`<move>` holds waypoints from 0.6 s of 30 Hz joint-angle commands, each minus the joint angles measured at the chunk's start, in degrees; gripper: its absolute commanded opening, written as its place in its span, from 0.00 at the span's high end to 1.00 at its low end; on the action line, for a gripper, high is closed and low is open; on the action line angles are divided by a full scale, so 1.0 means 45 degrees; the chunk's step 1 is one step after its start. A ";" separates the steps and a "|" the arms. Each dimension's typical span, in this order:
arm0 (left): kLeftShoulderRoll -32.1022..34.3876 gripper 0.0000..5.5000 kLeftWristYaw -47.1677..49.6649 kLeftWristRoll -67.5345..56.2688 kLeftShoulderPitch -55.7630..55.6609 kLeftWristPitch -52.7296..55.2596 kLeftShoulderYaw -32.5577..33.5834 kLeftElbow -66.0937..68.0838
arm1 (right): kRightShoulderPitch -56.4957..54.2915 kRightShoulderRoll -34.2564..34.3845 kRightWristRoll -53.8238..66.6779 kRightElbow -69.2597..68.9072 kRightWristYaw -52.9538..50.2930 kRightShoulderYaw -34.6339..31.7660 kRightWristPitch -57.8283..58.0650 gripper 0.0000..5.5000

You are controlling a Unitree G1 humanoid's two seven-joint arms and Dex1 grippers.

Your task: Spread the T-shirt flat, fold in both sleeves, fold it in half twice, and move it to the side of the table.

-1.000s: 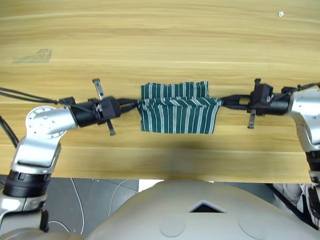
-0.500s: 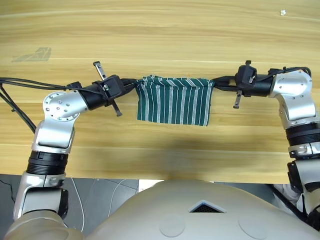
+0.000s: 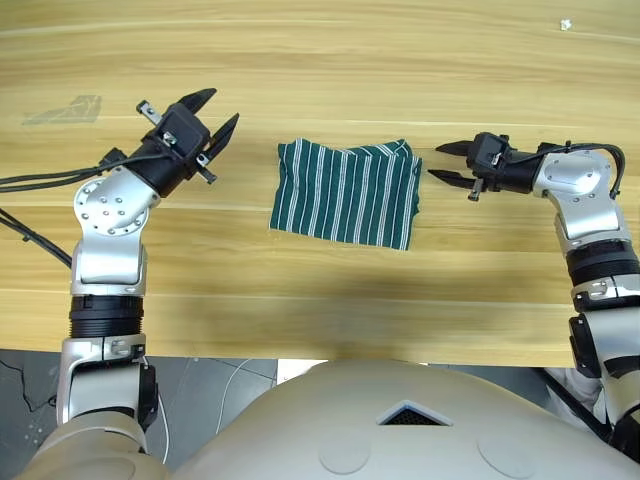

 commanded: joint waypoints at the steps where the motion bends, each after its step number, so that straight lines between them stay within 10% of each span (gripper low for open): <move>1: -0.0512 0.54 0.0530 -0.0311 0.0848 -0.0312 0.0552 0.0082 | -0.0162 0.0603 0.0097 -0.0450 -0.0611 -0.0217 -0.0847 0.68; 8: -0.2773 0.47 0.2579 -0.1259 0.1436 -0.0454 0.1358 -0.1106 | 0.0380 0.3096 0.1037 -0.3040 -0.1045 0.0466 -0.1830 0.68; 18: -0.4675 0.47 0.3636 -0.1179 0.1641 0.0176 0.0682 -0.1099 | -0.2468 0.5453 -0.3782 0.4148 -0.4373 0.2961 -0.2218 0.68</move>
